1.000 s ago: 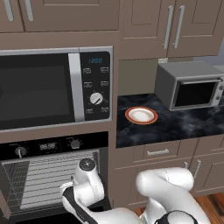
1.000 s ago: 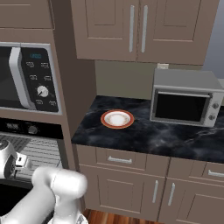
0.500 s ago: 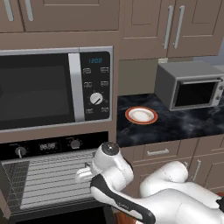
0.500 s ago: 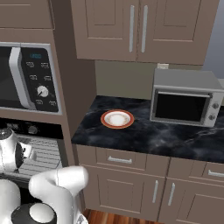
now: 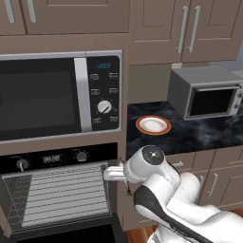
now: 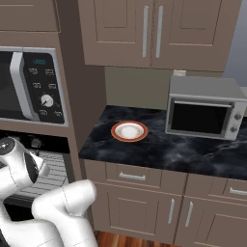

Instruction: Take the fish from the oven and place it on the plate on the counter.

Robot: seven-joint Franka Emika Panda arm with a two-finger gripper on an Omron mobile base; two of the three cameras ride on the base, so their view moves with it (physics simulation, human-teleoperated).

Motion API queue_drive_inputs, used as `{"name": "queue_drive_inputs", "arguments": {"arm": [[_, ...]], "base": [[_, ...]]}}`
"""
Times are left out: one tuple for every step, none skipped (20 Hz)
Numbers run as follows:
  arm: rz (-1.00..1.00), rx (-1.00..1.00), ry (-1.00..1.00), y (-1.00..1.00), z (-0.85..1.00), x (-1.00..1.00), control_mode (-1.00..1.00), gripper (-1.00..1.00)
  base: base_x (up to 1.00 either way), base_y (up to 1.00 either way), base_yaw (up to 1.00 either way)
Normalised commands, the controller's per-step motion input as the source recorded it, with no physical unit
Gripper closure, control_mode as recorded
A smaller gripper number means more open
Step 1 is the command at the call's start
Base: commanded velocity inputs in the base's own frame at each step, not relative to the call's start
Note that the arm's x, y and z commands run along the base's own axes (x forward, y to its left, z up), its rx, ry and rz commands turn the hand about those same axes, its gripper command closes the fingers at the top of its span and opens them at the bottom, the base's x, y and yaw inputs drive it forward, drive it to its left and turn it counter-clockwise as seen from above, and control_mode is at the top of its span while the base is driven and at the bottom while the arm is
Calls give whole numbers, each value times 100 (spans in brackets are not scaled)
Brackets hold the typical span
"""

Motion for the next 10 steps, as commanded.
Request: {"name": "queue_drive_inputs", "arguments": {"arm": [[-25,0,0,-66,76,0,-100,100],[-23,1,0,-69,77,0,-100,100],[-20,0,0,-71,81,0,-100,100],[-18,0,0,-70,81,0,-100,100],[-17,0,0,-69,80,0,-100,100],[-16,0,0,-74,84,0,-100,100],[-15,0,0,-75,82,0,-100,100],[-15,0,0,-78,82,0,-100,100],[-13,0,0,-71,79,2,-100,100],[-12,0,0,-69,76,8,-100,100]], "base": [[0,0,0],[0,0,0],[0,0,0],[0,0,0],[0,0,0],[0,0,0],[0,0,0],[0,0,0],[0,0,0],[0,0,0]]}}
